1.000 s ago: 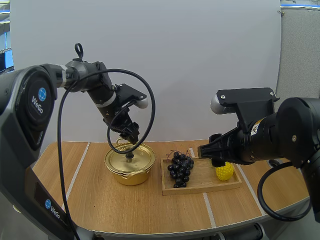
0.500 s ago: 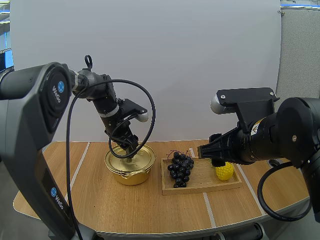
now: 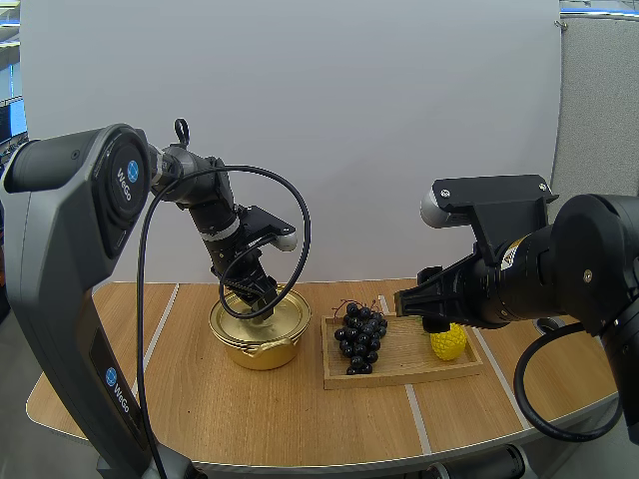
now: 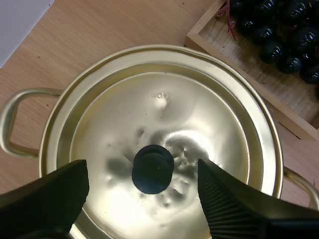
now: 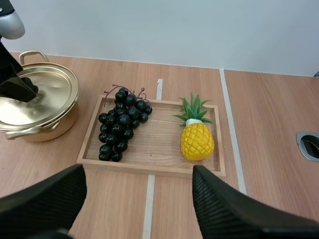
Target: Open the pot, put the pineapple inside, and close it
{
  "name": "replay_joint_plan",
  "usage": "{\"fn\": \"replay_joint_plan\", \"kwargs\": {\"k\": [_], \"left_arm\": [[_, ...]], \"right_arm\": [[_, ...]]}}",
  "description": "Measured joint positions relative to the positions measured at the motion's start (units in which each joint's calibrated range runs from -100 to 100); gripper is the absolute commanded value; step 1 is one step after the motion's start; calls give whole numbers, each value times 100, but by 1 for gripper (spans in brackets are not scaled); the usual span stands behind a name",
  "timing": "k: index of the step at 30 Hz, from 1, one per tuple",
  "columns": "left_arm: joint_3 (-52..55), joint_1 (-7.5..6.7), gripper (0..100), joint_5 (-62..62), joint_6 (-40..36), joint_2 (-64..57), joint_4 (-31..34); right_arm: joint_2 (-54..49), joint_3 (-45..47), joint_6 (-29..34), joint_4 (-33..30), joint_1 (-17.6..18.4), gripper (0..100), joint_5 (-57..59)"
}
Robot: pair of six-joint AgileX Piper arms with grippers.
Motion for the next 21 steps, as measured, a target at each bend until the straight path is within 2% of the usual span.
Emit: {"fn": "replay_joint_plan", "kwargs": {"k": [10, 18, 21], "left_arm": [[0, 0, 100, 4, 90, 0, 0], [-11, -182, 100, -58, 100, 0, 90], [-11, -184, 100, -74, 100, 0, 150]], "right_arm": [[0, 0, 0, 0, 0, 100, 0], [0, 0, 0, 0, 0, 100, 0], [0, 0, 0, 0, 0, 100, 0]]}}
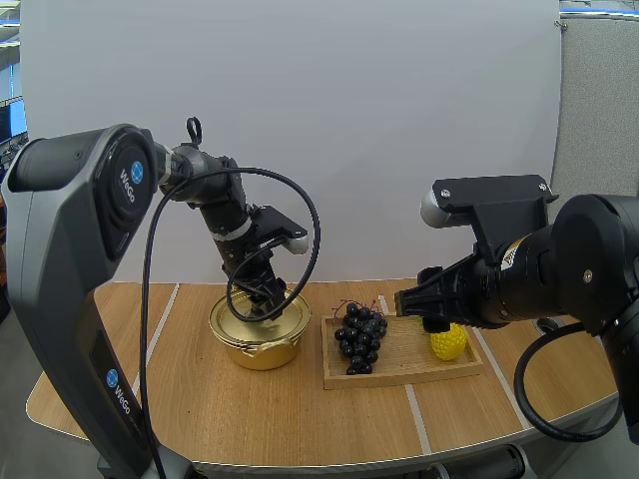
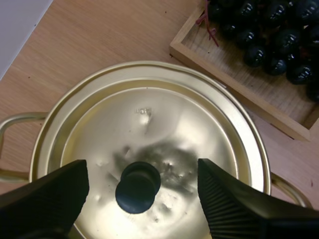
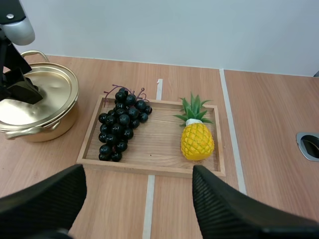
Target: Open the pot, put the pineapple inside, and close it
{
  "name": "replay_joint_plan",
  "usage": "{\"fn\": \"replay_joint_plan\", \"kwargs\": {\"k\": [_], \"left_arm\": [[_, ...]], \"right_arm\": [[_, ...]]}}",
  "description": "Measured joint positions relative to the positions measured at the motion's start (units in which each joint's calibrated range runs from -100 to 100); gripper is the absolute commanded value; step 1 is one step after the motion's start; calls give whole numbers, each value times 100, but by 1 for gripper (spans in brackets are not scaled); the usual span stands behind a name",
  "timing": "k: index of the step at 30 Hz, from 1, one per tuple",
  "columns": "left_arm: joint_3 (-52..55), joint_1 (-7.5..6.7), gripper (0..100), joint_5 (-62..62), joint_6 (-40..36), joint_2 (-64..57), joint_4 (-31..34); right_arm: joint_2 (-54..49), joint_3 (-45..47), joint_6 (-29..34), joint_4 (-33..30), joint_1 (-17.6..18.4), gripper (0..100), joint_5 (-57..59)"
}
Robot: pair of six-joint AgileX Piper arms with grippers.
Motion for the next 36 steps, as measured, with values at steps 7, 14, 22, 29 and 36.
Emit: {"fn": "replay_joint_plan", "kwargs": {"k": [7, 14, 22, 29, 36], "left_arm": [[0, 0, 100, -36, 0, 14, 121], [-49, 0, 100, -51, -12, 223, 205], [-65, 0, 84, -34, -12, 234, 205], [-83, 0, 0, 102, -64, 234, 157], [-107, 0, 0, 136, -101, 234, 190]], "right_arm": [[0, 0, 0, 0, 0, 100, 0], [0, 0, 0, 0, 0, 100, 0], [0, 0, 0, 0, 0, 100, 0], [0, 0, 0, 38, 0, 100, 0], [0, 0, 0, 38, 0, 100, 0]]}}
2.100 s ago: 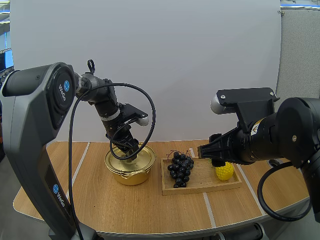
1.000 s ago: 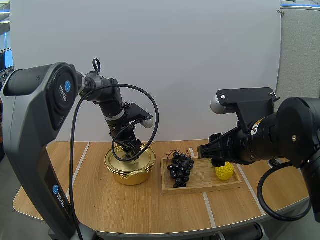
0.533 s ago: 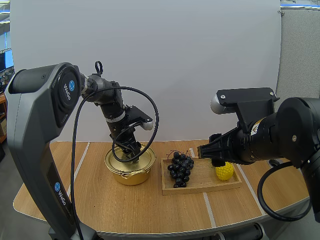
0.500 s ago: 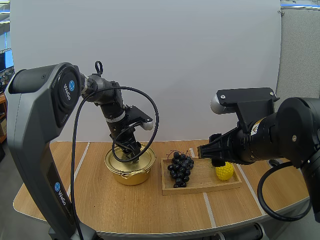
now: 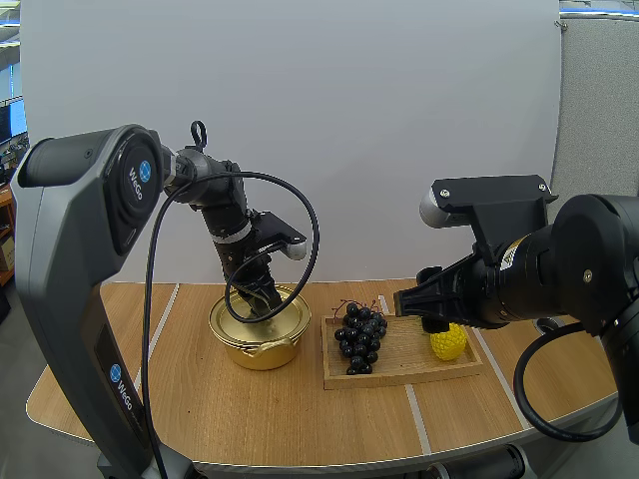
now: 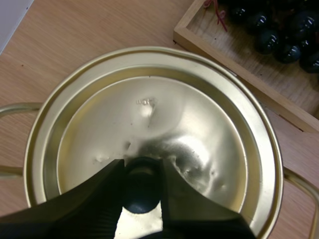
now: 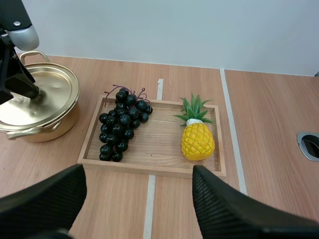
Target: Open the pot, put the pineapple inside, and close it
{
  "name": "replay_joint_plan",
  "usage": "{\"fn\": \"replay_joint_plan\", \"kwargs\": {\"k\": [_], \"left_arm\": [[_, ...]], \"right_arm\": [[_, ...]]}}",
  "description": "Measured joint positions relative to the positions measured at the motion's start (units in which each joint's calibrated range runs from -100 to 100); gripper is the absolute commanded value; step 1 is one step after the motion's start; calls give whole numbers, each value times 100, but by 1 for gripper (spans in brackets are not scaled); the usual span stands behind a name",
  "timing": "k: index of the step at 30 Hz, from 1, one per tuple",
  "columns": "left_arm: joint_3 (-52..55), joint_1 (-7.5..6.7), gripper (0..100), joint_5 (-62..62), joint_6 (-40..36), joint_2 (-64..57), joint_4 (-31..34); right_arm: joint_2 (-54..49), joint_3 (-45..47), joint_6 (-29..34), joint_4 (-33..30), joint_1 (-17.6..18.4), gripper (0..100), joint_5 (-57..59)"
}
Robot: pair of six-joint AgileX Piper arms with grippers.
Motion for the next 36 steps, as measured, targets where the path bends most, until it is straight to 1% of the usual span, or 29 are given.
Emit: {"fn": "replay_joint_plan", "kwargs": {"k": [6, 14, 19, 23, 31, 36], "left_arm": [[-259, 0, 0, 474, -174, -395, 152], [-959, 0, 0, 713, -462, -1429, 293], [-1625, 0, 0, 734, -656, -2214, 470], [-2284, 0, 0, 729, -745, -2674, 638], [-4055, 0, 0, 306, -1481, -2991, 1519], [-5105, 0, 0, 137, -1841, -2991, 1674]], "right_arm": [[0, 0, 0, 0, 0, 100, 0], [0, 0, 0, 0, 0, 100, 0], [0, 0, 0, 0, 0, 100, 0], [0, 0, 0, 0, 0, 100, 0], [0, 0, 0, 0, 0, 100, 0], [0, 0, 0, 0, 0, 100, 0]]}}
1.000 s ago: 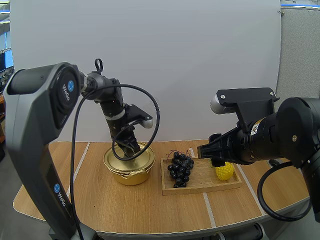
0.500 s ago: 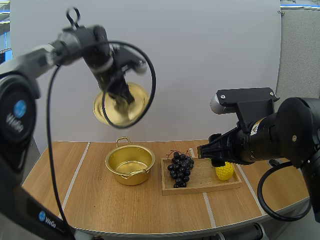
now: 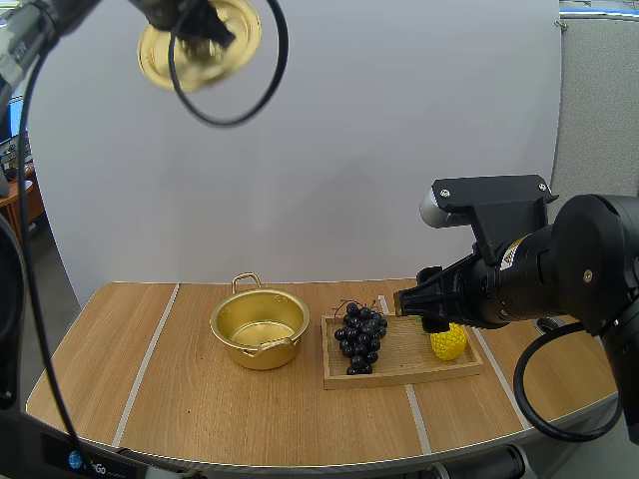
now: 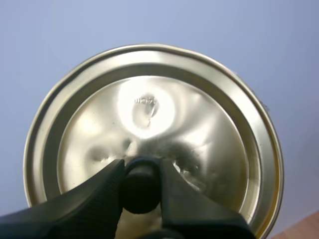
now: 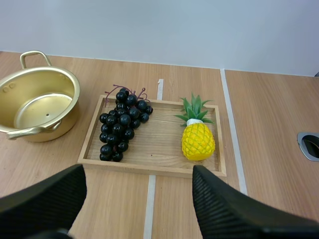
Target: Open the pot, put the pineapple inside, and close it
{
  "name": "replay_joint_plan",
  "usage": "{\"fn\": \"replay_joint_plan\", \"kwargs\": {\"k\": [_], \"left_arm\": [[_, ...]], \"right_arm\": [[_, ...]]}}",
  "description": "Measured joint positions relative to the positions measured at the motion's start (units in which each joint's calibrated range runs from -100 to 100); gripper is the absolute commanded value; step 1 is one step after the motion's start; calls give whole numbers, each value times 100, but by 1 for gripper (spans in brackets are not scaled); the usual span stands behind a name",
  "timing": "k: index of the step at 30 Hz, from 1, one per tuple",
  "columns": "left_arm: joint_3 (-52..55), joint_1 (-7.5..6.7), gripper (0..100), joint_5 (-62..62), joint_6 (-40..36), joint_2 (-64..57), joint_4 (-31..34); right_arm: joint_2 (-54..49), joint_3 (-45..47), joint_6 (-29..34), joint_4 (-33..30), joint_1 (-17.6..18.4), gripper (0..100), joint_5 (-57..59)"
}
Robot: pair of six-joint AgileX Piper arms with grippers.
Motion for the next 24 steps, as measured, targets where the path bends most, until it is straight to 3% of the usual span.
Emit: {"fn": "replay_joint_plan", "kwargs": {"k": [10, 16, 24], "left_arm": [[-1022, 0, 0, -628, -113, 0, 11], [-1223, 0, 0, -1358, -126, -24, 31], [-1235, 0, 0, -1398, -126, -24, 42]], "right_arm": [[0, 0, 38, -171, 0, 100, 0], [114, 0, 506, -965, 0, 100, -186], [1558, 0, 743, -1253, 0, 100, -557]]}}
